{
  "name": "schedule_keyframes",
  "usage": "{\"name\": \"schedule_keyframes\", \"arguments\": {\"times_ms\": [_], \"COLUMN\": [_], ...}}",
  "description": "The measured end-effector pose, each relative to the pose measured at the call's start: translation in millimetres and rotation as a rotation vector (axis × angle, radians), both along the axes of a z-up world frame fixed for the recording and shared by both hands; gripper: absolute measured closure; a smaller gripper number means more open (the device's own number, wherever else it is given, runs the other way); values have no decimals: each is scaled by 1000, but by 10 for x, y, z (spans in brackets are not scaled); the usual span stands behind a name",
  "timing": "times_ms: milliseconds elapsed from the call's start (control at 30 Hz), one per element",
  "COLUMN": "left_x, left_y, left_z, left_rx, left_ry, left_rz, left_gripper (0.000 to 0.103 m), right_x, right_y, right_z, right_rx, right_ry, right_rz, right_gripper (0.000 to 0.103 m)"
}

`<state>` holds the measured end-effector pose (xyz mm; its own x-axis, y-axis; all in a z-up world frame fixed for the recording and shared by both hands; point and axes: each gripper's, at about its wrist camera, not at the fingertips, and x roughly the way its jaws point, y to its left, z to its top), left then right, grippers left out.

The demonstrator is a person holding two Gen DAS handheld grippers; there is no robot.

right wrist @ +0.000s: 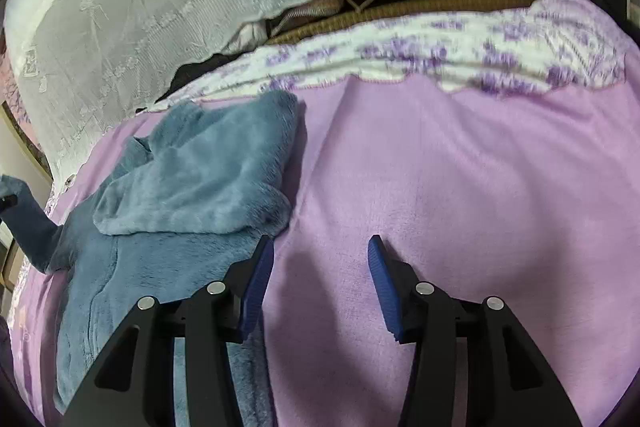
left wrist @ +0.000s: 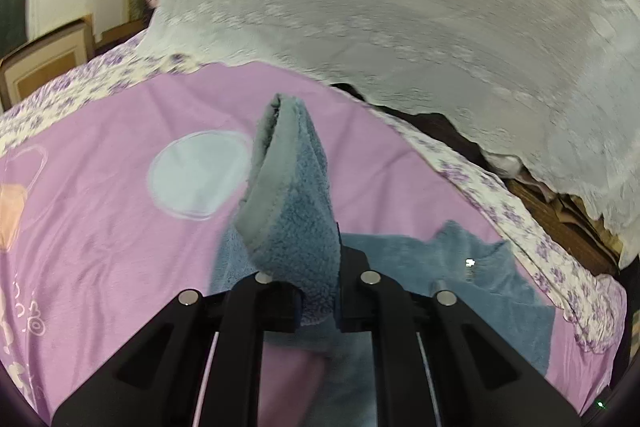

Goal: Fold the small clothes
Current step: 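Lift the held sleeve with the left gripper and fold it over the jacket body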

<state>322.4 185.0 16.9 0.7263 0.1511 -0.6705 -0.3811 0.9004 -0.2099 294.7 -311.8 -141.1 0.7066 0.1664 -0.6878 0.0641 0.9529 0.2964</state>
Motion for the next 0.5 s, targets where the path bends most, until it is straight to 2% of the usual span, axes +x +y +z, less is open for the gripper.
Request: {"name": "schedule_keyframes", "arguments": {"times_ms": [300, 500], "left_x": [362, 542], "left_y": [-842, -1342], "left_z": [130, 151], "left_rx": [59, 61], "left_ry": [-13, -20], "left_rz": [-84, -150], "left_gripper": [94, 94], "right_x": [-7, 12], "right_y": [1, 33], "right_z": [-25, -32], "right_rx": [20, 24], "right_ry": [-3, -2], "right_rz": [10, 13], "right_gripper": [51, 48]}}
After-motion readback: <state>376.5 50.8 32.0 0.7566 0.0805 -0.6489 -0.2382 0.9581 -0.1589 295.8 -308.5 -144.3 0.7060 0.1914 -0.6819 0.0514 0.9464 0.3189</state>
